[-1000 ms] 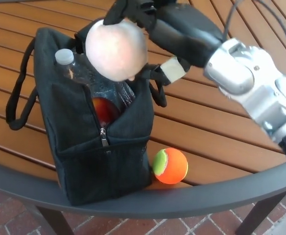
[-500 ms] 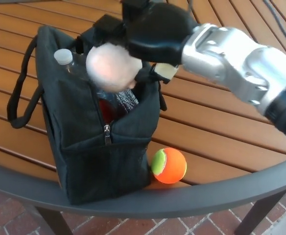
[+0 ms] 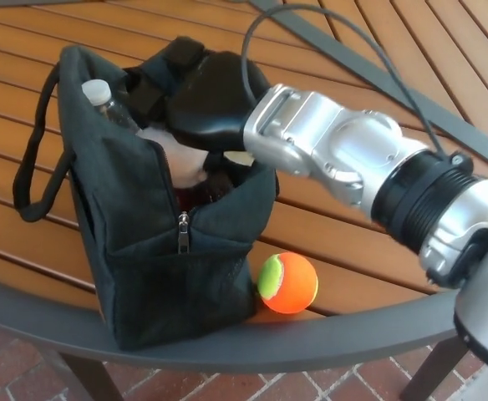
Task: Pick up a rubric cube, an apple, a tennis ball, a soft toy, a bottle from the table and put it into the lunch box one by one
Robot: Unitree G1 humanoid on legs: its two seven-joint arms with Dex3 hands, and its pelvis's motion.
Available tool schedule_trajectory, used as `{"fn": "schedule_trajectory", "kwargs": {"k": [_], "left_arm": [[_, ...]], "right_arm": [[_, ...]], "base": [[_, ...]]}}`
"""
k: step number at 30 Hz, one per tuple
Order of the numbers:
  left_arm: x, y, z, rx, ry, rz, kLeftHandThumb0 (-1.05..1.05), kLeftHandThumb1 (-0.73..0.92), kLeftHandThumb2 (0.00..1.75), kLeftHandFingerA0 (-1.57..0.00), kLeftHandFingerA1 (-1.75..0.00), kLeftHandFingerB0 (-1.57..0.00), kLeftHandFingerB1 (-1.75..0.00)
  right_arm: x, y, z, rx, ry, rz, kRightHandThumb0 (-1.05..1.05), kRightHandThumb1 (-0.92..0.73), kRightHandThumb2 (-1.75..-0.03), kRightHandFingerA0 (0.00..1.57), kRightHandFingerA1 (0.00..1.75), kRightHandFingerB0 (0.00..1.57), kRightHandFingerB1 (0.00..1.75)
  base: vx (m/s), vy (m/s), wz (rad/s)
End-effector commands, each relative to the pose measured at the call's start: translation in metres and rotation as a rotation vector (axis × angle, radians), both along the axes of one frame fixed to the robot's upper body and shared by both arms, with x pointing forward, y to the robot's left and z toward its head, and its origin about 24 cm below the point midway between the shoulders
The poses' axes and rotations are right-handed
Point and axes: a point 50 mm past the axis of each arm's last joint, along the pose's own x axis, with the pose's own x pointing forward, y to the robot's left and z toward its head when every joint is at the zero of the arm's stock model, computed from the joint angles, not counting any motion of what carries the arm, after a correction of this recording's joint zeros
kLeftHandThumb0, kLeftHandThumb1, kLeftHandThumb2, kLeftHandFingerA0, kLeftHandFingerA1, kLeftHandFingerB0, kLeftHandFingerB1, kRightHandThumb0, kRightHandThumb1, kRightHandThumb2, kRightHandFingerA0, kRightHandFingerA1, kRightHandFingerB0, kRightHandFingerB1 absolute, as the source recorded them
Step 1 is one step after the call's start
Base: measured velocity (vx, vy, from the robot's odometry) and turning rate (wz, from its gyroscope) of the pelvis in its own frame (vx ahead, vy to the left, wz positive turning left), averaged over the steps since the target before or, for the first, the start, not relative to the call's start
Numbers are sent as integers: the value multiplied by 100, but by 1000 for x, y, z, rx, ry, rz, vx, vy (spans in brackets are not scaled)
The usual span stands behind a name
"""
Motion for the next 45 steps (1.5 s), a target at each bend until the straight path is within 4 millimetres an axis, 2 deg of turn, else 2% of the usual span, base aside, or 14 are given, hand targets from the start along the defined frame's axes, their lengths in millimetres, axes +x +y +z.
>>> {"fn": "schedule_trajectory", "kwargs": {"k": [1, 2, 3, 10, 11, 24, 31, 33, 34, 35, 36, 38, 44, 45], "left_arm": [[1, 1, 6, 14, -77, -8, 4, 57, 116, -106, -107, -98, -100], [1, 1, 6, 11, -81, -5, 4, 57, 116, -106, -107, -98, -100], [0, 0, 7, 1, -88, -8, 7, 54, 114, -111, -125, -95, -105], [-4, -1, 5, 2, -69, -10, 5, 54, 107, -110, -121, -97, -104], [-5, 0, 5, 7, -62, -12, 4, 55, 101, -110, -118, -96, -101], [-11, 0, 3, 7, -41, -7, 7, 56, 105, -106, -119, -95, -103], [-11, 0, 3, 9, -47, -28, 7, 55, 108, -111, -119, -98, -103], [-11, 3, 3, 17, -35, -26, 6, 57, 105, -107, -116, -96, -102], [-13, 5, 2, 28, -21, -30, 5, 56, 100, -105, -114, -95, -99], [-13, 6, 2, 34, -14, -35, 5, 56, 100, -105, -114, -95, -99], [-14, 7, 2, 39, -5, -39, 3, 57, 96, -104, -113, -94, -98], [-15, 7, 2, 39, -3, -38, 3, 57, 96, -104, -113, -94, -98], [-14, 9, 0, 32, -8, -45, 4, 53, 101, -110, -114, -97, -98], [-14, 9, 0, 31, -10, -42, 4, 52, 102, -107, -113, -96, -98]], "right_arm": [[-3, -1, -24, -45, -50, -14, -37, -59, -63, 88, 161, 50, 52], [-3, -1, -26, -44, -61, -10, -37, -59, -63, 88, 161, 50, 52], [-2, 1, -22, -126, -110, -32, -63, -41, -80, 0, 22, 8, 44], [5, 4, -2, -332, -297, -159, -96, -54, -82, 0, 15, 15, 14], [7, 2, 0, -336, -309, -177, -89, -50, -86, 0, 34, 0, 5], [10, 0, 20, -280, -403, -235, -92, -52, -85, 0, 33, 0, 0], [3, 9, 61, -59, -280, -277, -95, -53, -81, 0, 31, 0, 0], [-1, 13, 73, 73, -195, -235, -62, -63, -72, 0, 0, 5, 18], [-7, 17, 88, 279, -66, -185, -56, -65, -60, 0, 26, 14, 50], [-9, 18, 95, 391, 5, -160, -56, -65, -60, 0, 26, 14, 50], [-14, 18, 113, 631, 170, -119, -49, -65, -58, 1, 81, 27, 60], [-18, 18, 125, 784, 297, -93, -49, -65, -58, 1, 81, 27, 60], [-21, 7, 146, 1022, 435, -115, -31, -57, -92, 13, 84, 40, 74], [-21, 3, 148, 1037, 429, -138, -7, -41, -118, 6, 62, 27, 66]], "base": [[0, 0, 0], [0, 0, 0], [0, 0, 0], [0, 0, 0], [0, 0, 0], [0, 0, 0], [0, 0, 0], [0, 0, 0], [0, 0, 0], [0, 0, 0], [0, 0, 0], [0, 0, 0], [0, 0, 0], [0, 0, 0]]}}
